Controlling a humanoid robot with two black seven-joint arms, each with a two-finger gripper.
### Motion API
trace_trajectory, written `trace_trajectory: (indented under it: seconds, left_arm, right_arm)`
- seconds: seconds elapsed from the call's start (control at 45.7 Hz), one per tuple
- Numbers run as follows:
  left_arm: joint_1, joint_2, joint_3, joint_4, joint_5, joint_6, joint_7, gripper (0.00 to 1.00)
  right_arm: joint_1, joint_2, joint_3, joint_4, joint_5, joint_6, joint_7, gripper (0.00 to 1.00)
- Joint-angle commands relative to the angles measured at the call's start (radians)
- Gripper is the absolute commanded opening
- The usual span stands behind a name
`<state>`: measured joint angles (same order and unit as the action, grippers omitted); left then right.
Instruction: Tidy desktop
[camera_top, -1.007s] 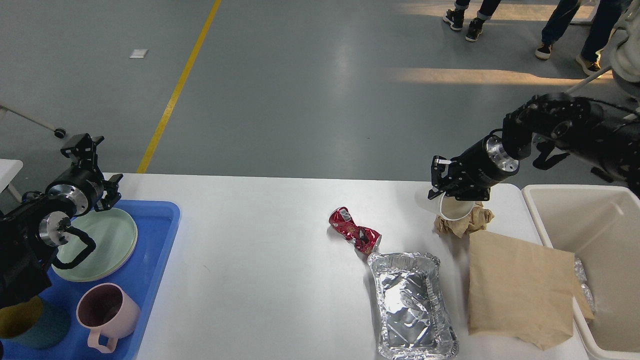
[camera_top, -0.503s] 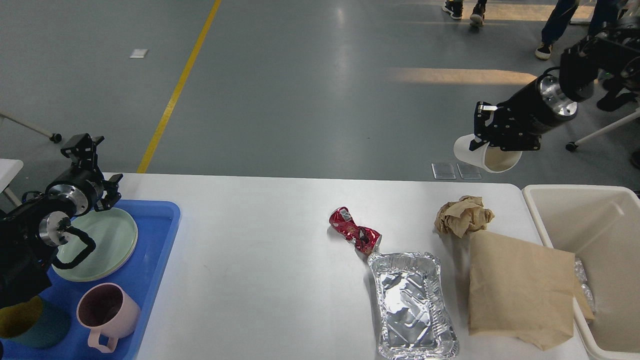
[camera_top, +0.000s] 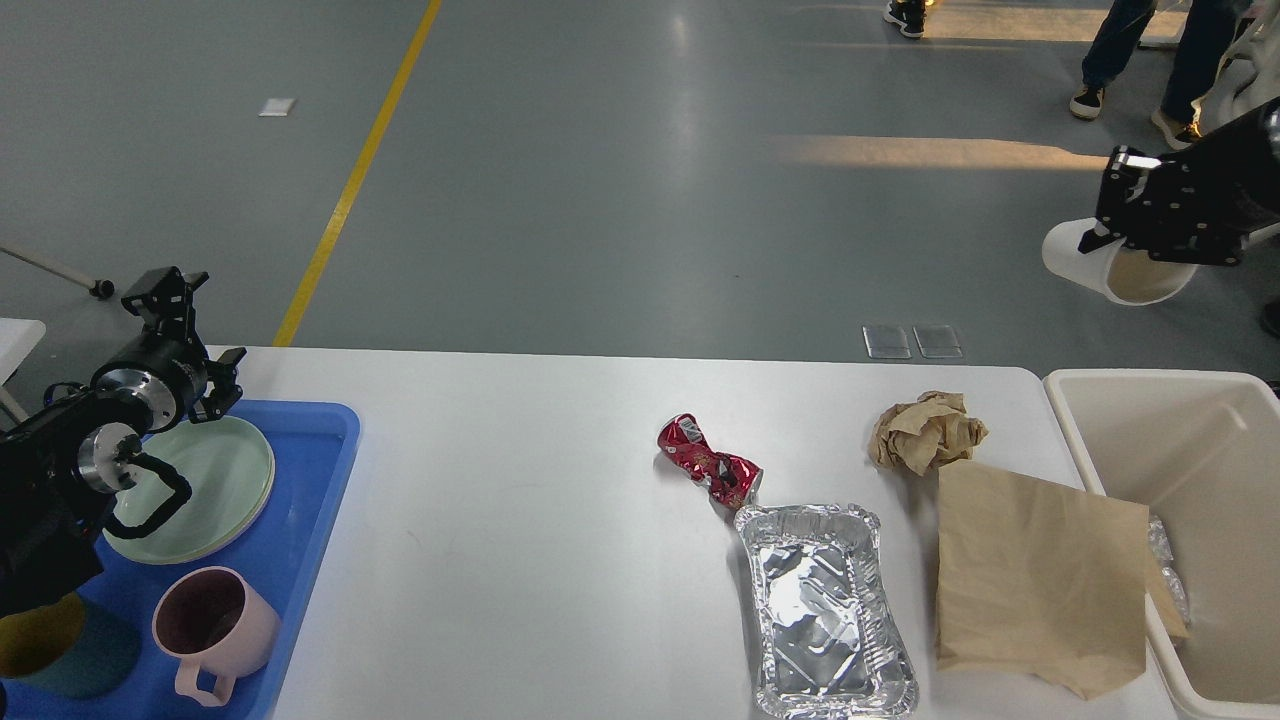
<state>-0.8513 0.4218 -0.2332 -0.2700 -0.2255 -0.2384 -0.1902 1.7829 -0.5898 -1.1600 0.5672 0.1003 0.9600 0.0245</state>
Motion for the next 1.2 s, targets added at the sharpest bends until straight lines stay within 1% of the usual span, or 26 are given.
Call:
trace_trajectory:
  seconds: [0.0,0.175,0.416,0.635,0.722,1.007,1.182]
  left_arm:
    - [0.0,0.0,0.0,0.0,0.0,-0.001,0.0,0.96]
    - [0.0,0.0,0.0,0.0,0.0,-0.001,0.0,0.96]
    - [0.0,0.0,0.0,0.0,0.0,0.001,0.0,0.96]
    - [0.0,0.0,0.0,0.0,0.0,-0.001,0.0,0.96]
    - [0.0,0.0,0.0,0.0,0.0,-0.001,0.0,0.96]
    - [0.0,0.0,0.0,0.0,0.0,0.001,0.0,0.96]
    - [0.0,0.0,0.0,0.0,0.0,-0.001,0.0,0.96]
  right_arm:
    - [-0.007,-0.061,-0.003,-0.009,-0.014,0.0,0.0,0.0]
    - [-0.019,-0.154,-0.003,-0.027,-0.014,0.0,0.0,0.0]
    - [-0.074,-0.243,0.0,-0.035,0.002,0.0,0.0,0.0]
    - [-0.158,-0.288,0.02,-0.121,0.018,0.0,0.005,0.0]
    - [-0.21,-0.295,0.046,-0.159,0.018,0.0,0.005,0.0]
    - [-0.494,-0.306,0.258,-0.349,0.018,0.0,0.005,0.0]
    - [-0.608,-0.306,0.347,-0.372,0.018,0.0,0.006,0.0]
